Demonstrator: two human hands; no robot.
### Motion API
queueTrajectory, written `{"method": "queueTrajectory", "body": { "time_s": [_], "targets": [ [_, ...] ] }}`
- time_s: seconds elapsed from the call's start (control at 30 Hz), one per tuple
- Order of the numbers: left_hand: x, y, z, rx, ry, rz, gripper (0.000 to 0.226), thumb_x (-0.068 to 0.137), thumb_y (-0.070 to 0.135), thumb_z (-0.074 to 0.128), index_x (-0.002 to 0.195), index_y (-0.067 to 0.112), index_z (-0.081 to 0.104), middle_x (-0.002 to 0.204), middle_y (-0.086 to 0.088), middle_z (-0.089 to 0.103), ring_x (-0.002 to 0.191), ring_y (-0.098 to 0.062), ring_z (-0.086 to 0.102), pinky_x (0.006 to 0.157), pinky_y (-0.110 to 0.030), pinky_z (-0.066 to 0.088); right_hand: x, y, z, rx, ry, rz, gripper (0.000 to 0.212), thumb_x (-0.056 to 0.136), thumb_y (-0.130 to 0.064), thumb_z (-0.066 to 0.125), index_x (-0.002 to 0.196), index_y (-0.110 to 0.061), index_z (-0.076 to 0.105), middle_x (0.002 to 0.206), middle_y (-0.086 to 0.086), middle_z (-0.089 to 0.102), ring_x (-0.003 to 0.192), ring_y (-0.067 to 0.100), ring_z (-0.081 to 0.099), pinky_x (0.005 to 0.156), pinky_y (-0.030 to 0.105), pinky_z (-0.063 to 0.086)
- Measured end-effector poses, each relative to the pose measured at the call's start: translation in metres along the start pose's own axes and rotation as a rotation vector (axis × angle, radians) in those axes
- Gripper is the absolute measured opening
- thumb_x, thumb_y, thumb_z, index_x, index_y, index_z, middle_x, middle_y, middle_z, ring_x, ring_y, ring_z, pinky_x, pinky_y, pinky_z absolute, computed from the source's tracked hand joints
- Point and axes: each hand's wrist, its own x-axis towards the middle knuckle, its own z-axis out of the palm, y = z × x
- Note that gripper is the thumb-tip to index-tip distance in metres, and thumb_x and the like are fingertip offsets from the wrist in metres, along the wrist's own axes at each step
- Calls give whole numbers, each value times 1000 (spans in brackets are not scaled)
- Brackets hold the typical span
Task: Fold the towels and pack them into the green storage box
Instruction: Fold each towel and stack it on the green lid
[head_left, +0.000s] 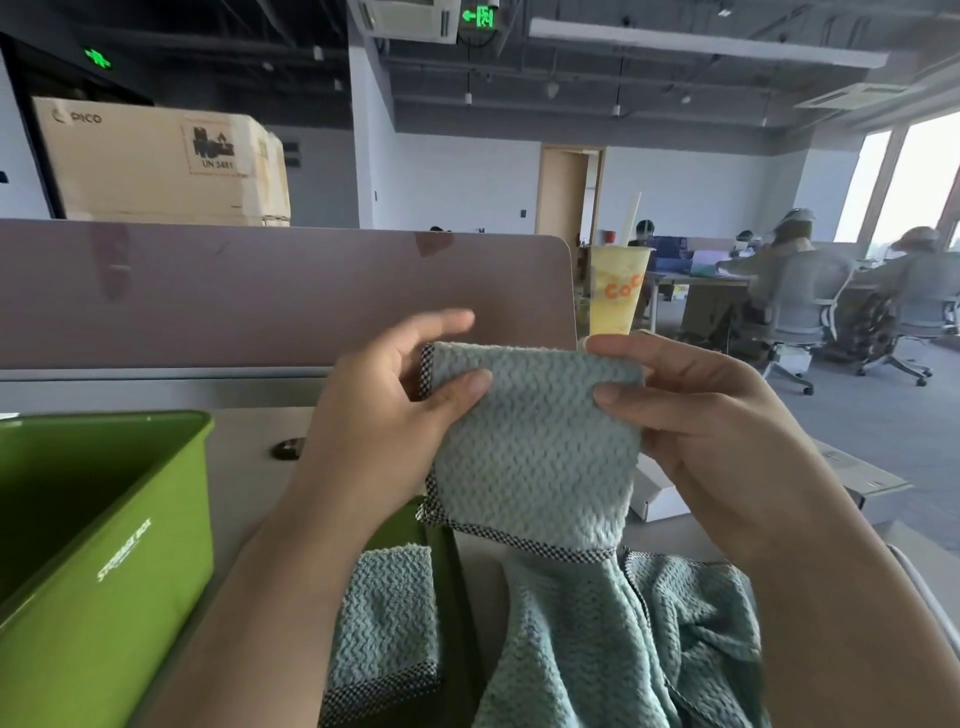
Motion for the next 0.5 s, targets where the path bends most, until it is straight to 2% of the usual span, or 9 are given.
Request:
{"method": "queueTrajectory", "body": {
  "time_s": [0.1, 0.2, 0.33, 0.43, 0.5],
  "targets": [
    [0, 0, 2, 104, 17, 18, 25, 76, 30, 75, 98, 41, 68, 93, 17, 71, 89, -3, 67, 80, -36, 57, -1, 1, -4, -198, 58, -17, 32, 69, 2, 74, 95, -16, 76, 97, 19, 72, 90, 27, 69, 89, 46, 56],
    [1, 1, 2, 203, 35, 46, 23, 75, 33, 76, 95, 42, 67, 89, 20, 69, 84, -2, 66, 70, -26, 56, 0, 4, -11, -293, 106, -19, 25, 76, -3, 75, 93, -21, 77, 94, 9, 74, 97, 28, 69, 82, 56, 56],
    [1, 0, 2, 222, 22, 43, 29, 72, 33, 78, 99, 39, 67, 88, 19, 69, 80, 0, 66, 65, -18, 49, 2, 6, -14, -358, 146, -88, 25, 74, 2, 74, 90, -18, 77, 86, 7, 76, 91, 28, 70, 90, 48, 55],
    [0, -2, -1, 213, -9, 23, 23, 72, 31, 78, 91, 38, 68, 81, 17, 71, 74, 2, 66, 66, -17, 47, 5, 10, -16, -377, 177, -111, 23, 72, 0, 76, 86, -18, 76, 87, 14, 74, 91, 34, 68, 90, 49, 54],
    [-1, -2, -2, 227, -30, 29, 16, 72, 32, 78, 85, 37, 69, 74, 17, 70, 67, 5, 64, 61, -13, 44, 7, 11, -18, -391, 169, -125, 20, 72, -2, 77, 83, -19, 76, 89, 16, 73, 91, 37, 67, 89, 50, 54]
  ]
}}
